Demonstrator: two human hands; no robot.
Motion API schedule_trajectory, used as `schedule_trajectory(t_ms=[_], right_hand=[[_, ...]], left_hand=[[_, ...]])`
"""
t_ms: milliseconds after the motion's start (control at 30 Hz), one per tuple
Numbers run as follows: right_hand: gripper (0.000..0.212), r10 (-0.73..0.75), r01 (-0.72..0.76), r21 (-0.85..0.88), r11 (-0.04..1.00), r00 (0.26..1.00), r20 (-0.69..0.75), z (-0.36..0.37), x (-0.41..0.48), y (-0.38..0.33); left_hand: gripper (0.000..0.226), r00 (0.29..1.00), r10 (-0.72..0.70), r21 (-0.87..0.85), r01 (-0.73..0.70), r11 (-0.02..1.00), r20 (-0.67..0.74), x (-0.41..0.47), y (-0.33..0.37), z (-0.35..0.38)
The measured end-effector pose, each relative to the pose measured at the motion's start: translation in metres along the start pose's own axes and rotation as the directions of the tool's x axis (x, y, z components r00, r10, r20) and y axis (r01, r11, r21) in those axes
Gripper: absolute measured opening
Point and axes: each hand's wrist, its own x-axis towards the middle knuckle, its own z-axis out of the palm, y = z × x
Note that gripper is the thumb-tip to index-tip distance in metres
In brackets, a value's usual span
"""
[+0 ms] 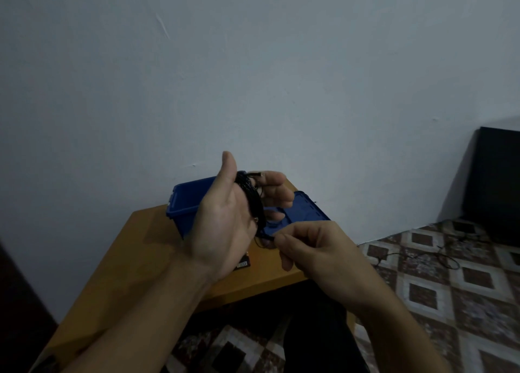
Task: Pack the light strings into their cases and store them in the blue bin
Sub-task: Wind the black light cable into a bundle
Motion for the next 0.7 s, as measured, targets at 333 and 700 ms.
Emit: schedule_trajectory(t_ms=[333, 700], right_hand=[[0.033, 0.006, -0.009, -0.053, 0.999, 0.998, -0.065, 0.005, 0.001, 0.001], [0.041, 0.014, -0.016, 0.058, 0.998, 1.0, 0.024, -0.001, -0.001, -0.003]], left_hand=[[0.103, 0.983, -0.18, 0.273, 0.181, 0.945, -0.031, 0.007, -0.017, -0.002], [0.084, 0.935, -0.354, 0.384, 0.337, 0.86, -0.027, 0.015, -0.033, -0.018]])
